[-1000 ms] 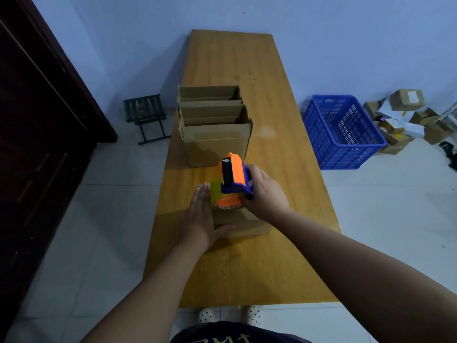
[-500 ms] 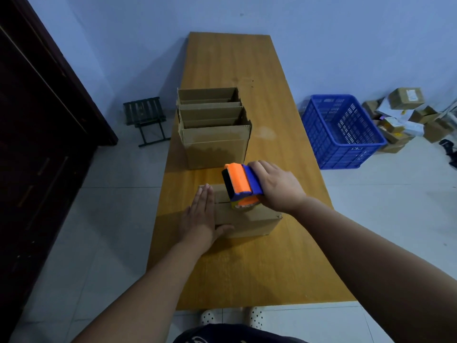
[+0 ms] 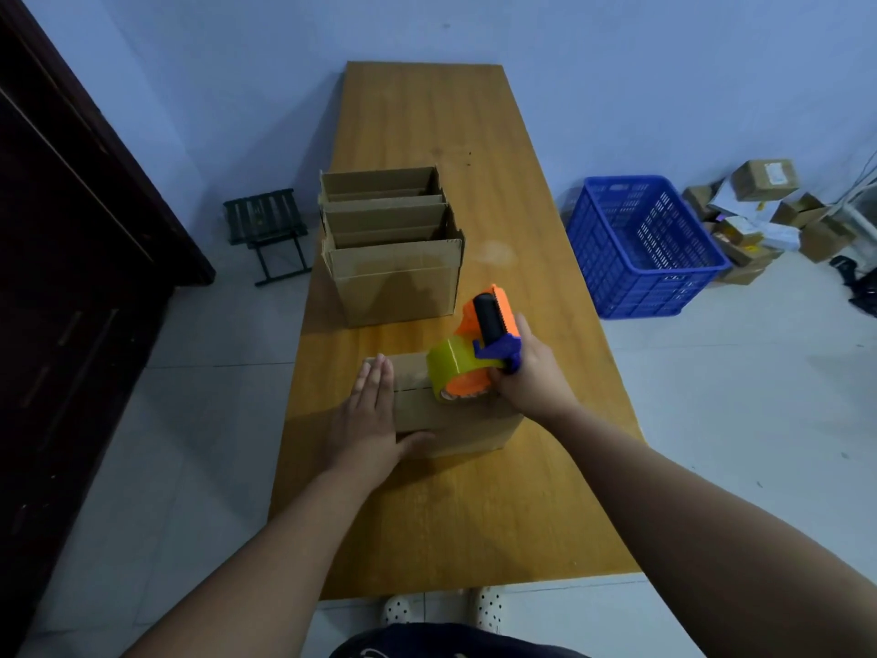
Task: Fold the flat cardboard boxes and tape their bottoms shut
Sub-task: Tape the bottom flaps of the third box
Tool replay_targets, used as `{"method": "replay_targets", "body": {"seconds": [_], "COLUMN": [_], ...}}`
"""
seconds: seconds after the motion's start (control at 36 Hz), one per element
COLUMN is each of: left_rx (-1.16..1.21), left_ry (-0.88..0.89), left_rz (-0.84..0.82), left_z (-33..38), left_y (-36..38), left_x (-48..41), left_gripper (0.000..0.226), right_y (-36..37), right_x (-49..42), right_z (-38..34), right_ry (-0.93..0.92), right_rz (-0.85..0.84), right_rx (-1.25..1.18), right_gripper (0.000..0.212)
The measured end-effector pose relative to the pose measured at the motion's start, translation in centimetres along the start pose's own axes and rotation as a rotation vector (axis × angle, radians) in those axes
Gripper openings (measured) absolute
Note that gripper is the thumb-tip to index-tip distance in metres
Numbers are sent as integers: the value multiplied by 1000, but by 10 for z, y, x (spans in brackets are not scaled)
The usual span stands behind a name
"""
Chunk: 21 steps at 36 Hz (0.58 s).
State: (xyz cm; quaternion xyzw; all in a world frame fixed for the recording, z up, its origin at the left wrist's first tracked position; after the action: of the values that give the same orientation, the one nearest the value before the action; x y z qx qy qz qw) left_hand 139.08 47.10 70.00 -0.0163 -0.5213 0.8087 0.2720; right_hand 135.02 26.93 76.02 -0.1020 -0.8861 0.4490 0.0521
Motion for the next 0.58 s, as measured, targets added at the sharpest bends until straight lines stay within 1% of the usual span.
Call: {"method": "replay_targets", "body": {"seconds": [0.14,0.33,0.5,0.58], "left_rx": [5,5,32,26], "left_ry": [12,14,14,10], "left_rz": [-2,31,37,29], "left_z": [-1,-6,-7,-7], "left_y": [0,4,4,4], "left_x": [0,-2,-2,-2], "left_gripper": [114,116,117,116], "right_y": [-17,-32,-32,-32], "right_x": [-7,-10,-8,-8], "right_z": [-7,3,1,-1], "right_ry": [-170,-261,-305,-328], "right_rz": [-56,-62,-45,-31], "right_rx": [219,510,576,617], "right_gripper": [49,64,67,65]}}
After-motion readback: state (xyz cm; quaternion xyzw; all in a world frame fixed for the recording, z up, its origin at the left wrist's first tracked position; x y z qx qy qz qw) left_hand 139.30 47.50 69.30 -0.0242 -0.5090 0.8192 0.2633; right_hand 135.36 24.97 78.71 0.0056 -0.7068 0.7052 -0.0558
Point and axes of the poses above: each hand's wrist, its own x-axis away from the middle knuckle, its own y-axis out of the palm, z = x × y, the point moved 4 cm from there along -x, towards the middle knuckle, and after that the axes turned 15 degrees about x, right-handed, at the moved point
